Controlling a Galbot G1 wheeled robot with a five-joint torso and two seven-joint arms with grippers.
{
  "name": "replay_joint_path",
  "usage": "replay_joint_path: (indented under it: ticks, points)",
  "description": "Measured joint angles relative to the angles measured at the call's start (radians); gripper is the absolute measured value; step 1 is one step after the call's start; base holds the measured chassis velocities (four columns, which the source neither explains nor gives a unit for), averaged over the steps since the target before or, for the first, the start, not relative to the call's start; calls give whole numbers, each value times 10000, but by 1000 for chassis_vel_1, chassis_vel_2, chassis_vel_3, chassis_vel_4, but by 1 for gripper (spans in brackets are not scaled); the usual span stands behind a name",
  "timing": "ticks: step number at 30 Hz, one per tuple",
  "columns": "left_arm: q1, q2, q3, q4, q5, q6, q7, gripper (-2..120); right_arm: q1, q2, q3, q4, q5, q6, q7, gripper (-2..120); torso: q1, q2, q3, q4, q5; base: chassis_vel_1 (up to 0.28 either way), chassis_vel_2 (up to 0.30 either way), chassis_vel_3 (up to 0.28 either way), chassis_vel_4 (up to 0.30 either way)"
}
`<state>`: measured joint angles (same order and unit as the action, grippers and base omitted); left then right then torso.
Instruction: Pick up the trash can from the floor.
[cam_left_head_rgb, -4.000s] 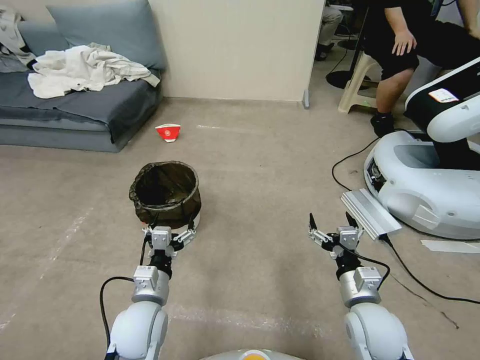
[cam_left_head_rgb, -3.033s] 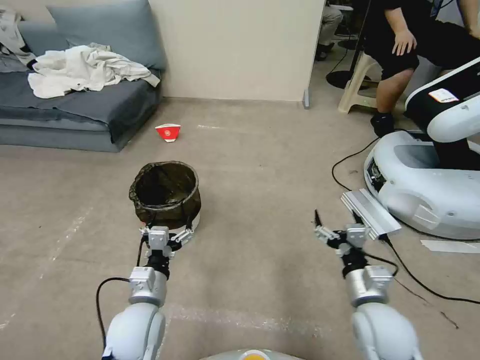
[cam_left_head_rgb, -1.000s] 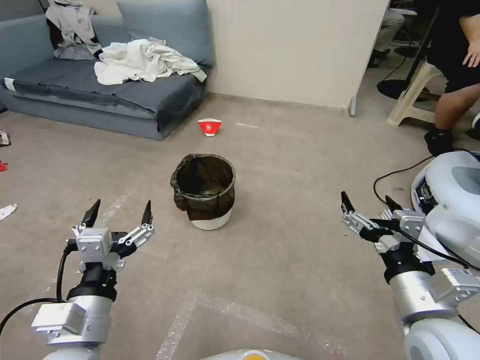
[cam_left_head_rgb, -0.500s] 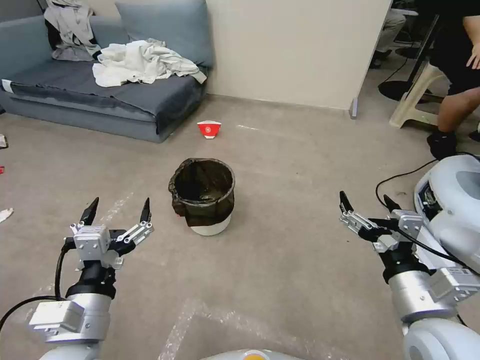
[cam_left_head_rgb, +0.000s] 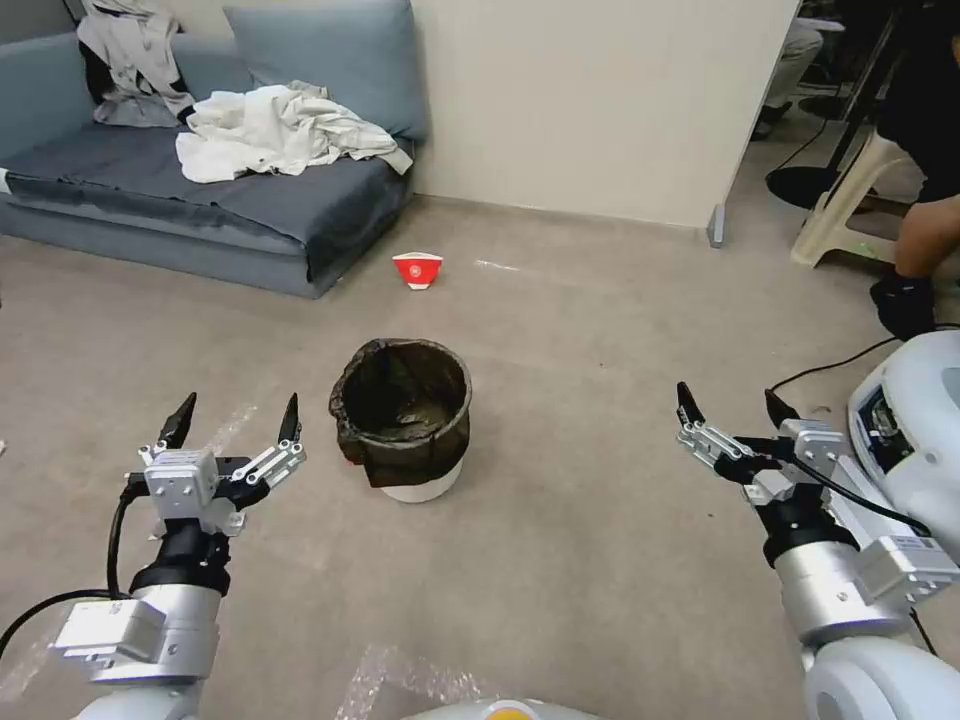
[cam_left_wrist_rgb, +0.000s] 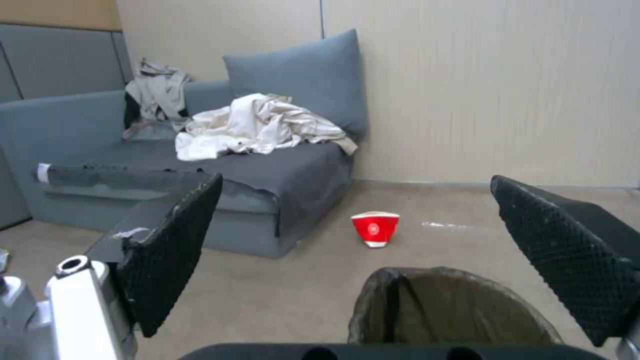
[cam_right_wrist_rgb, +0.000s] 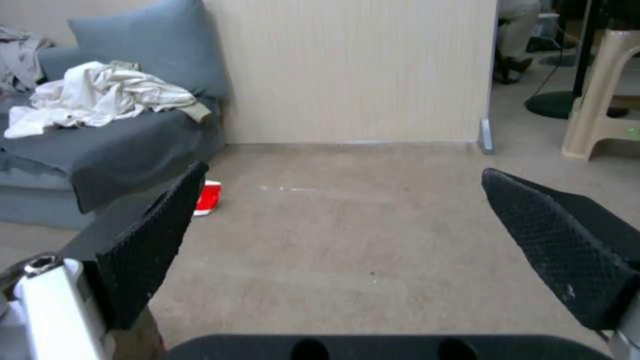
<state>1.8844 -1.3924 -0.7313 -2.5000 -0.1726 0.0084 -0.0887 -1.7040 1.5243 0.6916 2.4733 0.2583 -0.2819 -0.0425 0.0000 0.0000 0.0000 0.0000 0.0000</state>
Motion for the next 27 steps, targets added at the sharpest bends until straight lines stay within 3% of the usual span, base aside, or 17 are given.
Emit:
replay_joint_path:
  ticks: [6,18,21,27]
  points:
    - [-469,115,-50,2,-556,579,-216,100,-53,-4,-305,-13,-483,0,-26,100,0,0,0,2,-1,-99,112,97,-101]
    - [-1021,525,-155,207,-920,1064,-359,100,-102,-76,-448,-100,-510,149,16,100,1,0,1,0,0,-86,90,84,-88]
    - [-1608,1060,-157,718,-1502,1765,-557,100,-135,-208,-413,-144,-463,222,39,100,1,0,0,0,0,-10,8,19,-11]
    - [-2454,1676,68,1725,-2115,2357,-805,100,-170,-307,-383,-185,-344,329,38,100,1,0,0,-2,-3,0,0,0,0]
